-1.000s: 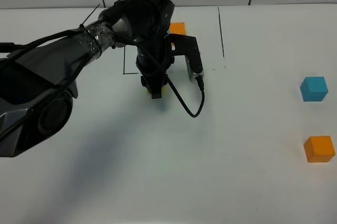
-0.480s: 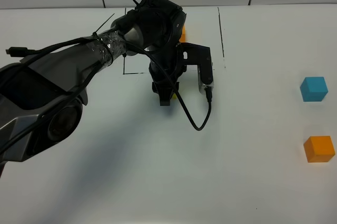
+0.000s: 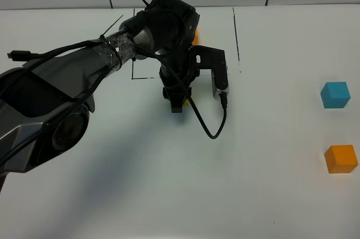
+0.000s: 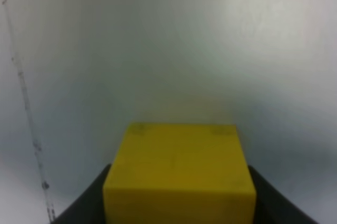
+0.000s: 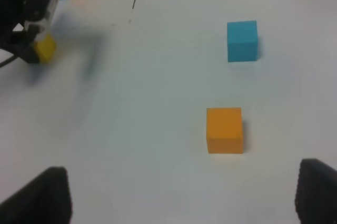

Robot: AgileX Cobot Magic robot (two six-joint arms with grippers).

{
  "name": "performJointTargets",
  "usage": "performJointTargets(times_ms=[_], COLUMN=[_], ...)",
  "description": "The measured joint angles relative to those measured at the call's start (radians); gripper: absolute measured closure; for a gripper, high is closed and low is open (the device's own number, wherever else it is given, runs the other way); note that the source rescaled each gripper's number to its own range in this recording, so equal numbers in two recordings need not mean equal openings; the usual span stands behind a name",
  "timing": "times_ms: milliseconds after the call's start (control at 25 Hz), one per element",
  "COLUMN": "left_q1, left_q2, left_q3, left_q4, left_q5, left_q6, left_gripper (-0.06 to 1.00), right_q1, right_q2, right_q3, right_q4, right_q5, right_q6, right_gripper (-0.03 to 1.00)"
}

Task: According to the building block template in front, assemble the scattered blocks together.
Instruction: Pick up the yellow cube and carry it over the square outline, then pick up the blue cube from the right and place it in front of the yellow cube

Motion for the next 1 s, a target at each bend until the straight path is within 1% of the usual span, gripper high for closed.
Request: performJointTargets(times_ms=[560, 640, 680, 760, 840, 920, 1000], left_q1=[0.000, 0.000, 0.001, 0.002, 0.002, 0.002, 0.002], left_q2=[0.001, 0.001, 0.003, 0.004, 0.002, -0.007, -0.026], left_q3=[0.000, 0.000, 0.001, 0.002, 0.005, 0.007, 0.010], left_q4=[0.000, 0.000, -0.001, -0.003, -0.007, -0.016, -0.029], left_q5=[0.004, 0.004, 0.007, 0.014, 0.028, 0.041, 0.064], left_q6=[-0.008, -0.006, -0.005, -0.004, -0.004, -0.004, -0.011], left_gripper=[0.93, 0.90, 0.85, 0.72, 0.53, 0.38, 0.26], right_q1=[0.000, 0.000, 0.000, 0.000, 0.000, 0.000, 0.000], right_q2=[0.000, 0.000, 0.000, 0.000, 0.000, 0.000, 0.000], right_q3=[0.000, 0.000, 0.000, 0.000, 0.000, 0.000, 0.000], right_q4=[0.000, 0.000, 0.000, 0.000, 0.000, 0.000, 0.000], right_q5=[0.000, 0.000, 0.000, 0.000, 0.000, 0.000, 0.000], right_q6=[0.001, 0.001, 0.001, 0.001, 0.001, 0.001, 0.001], right_gripper=[0.23, 0.23, 0.23, 0.23, 0.23, 0.23, 0.23])
